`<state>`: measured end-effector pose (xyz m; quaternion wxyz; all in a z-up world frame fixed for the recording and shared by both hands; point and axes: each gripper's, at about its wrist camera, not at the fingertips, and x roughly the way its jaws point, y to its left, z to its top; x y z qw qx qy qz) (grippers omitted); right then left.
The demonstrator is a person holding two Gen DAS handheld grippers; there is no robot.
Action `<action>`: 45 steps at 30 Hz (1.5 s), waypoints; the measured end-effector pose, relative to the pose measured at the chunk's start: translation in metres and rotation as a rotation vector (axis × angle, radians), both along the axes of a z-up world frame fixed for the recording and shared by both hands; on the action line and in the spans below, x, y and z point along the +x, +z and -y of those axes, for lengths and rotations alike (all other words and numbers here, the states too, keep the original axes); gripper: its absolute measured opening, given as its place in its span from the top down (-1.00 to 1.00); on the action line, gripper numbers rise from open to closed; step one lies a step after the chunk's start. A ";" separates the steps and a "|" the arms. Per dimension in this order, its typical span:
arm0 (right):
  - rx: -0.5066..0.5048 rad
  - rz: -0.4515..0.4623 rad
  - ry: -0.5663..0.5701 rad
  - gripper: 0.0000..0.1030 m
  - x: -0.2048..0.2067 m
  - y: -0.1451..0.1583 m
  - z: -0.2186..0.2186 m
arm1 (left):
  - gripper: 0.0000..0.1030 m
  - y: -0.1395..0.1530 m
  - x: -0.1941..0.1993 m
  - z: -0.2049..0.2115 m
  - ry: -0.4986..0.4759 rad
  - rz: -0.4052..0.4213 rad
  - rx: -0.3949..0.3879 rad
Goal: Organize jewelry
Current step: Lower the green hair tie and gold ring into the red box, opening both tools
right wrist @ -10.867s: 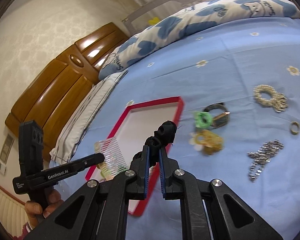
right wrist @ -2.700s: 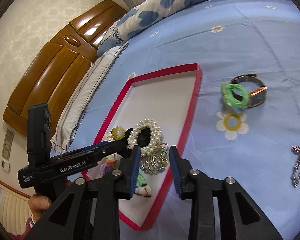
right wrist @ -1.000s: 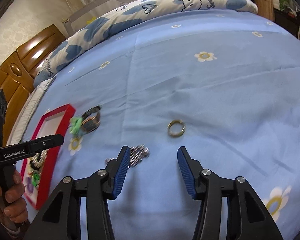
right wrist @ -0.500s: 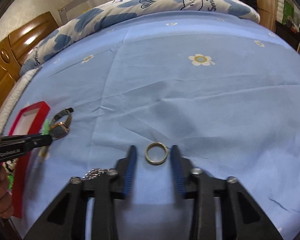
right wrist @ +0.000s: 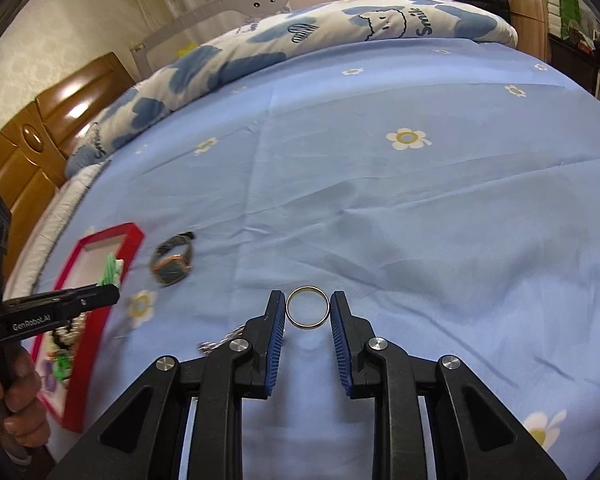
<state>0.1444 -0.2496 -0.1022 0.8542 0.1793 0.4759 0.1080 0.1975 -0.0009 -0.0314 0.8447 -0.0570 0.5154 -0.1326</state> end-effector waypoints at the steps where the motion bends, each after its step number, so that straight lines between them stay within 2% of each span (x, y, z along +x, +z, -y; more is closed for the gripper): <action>1: 0.007 0.002 0.006 0.55 -0.003 0.003 -0.003 | 0.80 0.003 -0.004 -0.002 0.004 0.005 -0.006; 12: 0.046 0.038 0.120 0.55 -0.031 0.031 -0.050 | 0.80 0.022 -0.040 -0.031 0.067 0.031 -0.040; 22: 0.077 0.061 0.244 0.55 -0.045 0.047 -0.103 | 0.80 0.029 -0.077 -0.076 0.150 0.043 -0.040; 36: 0.114 0.083 0.403 0.55 -0.053 0.066 -0.177 | 0.80 0.021 -0.111 -0.145 0.280 0.029 -0.026; 45: 0.121 0.070 0.496 0.55 -0.055 0.061 -0.223 | 0.80 0.009 -0.116 -0.172 0.330 0.011 -0.029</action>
